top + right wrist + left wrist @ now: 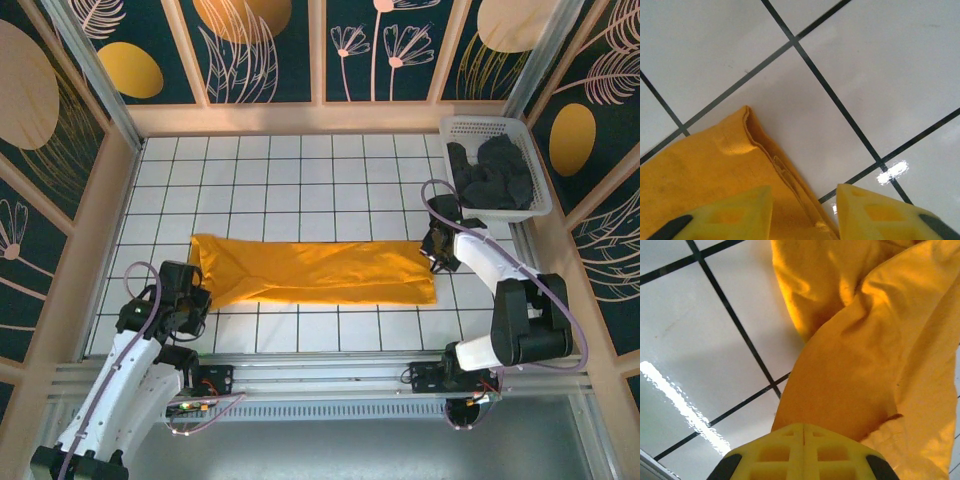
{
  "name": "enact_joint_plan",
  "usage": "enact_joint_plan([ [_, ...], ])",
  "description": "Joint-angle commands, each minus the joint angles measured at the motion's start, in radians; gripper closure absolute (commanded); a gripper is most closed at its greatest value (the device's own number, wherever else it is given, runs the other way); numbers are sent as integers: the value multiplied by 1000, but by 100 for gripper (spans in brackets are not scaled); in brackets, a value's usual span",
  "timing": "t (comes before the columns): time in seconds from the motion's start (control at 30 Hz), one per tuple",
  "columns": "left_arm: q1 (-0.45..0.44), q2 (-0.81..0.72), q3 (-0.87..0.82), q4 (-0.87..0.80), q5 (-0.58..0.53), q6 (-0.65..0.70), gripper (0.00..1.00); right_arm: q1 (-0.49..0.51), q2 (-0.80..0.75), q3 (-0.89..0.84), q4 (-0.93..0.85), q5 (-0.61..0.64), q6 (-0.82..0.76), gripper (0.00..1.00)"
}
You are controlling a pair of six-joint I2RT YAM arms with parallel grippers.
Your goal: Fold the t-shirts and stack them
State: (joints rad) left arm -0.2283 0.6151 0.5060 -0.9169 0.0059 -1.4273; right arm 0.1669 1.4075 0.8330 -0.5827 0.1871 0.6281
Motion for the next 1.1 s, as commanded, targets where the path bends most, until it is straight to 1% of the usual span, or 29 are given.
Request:
enact_joint_plan([
  [0.0, -3, -6, -15, -4, 28, -12, 100, 18, -23, 38, -22, 21, 13, 59],
  [0.23, -2, 12, -15, 7, 40, -10, 100, 101, 46, 80, 1, -2, 44, 61],
  [0.33, -2, 23, -14, 12, 44, -5, 100, 125, 78, 74, 31, -40, 57, 61],
  [0.37, -3, 30, -12, 17, 42, 2, 98, 127, 91, 68, 45, -61, 58, 61],
  [0.43, -3, 51, 11, 40, 31, 27, 78, 127, 118, 59, 64, -96, 68, 61],
  [0.47, -2, 72, 34, 41, 22, 39, 66, 128, 130, 54, 72, -110, 71, 61],
  [0.5, -2, 99, 62, 80, 10, 55, 59, 129, 139, 51, 77, -118, 72, 62],
  [0.57, -1, 175, 130, 109, -20, 96, 50, 127, 153, 44, 87, -125, 78, 62],
  [0.6, 0, 221, 169, 125, -38, 121, 49, 125, 160, 40, 92, -126, 80, 62],
  [0.67, 24, 307, 220, 180, -48, 168, 50, 118, 181, 40, 94, -126, 81, 62],
  [0.8, 135, 471, 215, 391, 49, 227, 55, 97, 225, 46, 90, -118, 75, 62],
  [0.9, 172, 619, 214, 554, 104, 256, 60, 86, 250, 56, 89, -111, 58, 62],
  [0.97, 189, 736, 248, 601, 114, 293, 63, 84, 265, 68, 86, -103, 49, 62],
  [1.07, 232, 895, 309, 627, 88, 361, 68, 77, 292, 83, 85, -80, 30, 62],
])
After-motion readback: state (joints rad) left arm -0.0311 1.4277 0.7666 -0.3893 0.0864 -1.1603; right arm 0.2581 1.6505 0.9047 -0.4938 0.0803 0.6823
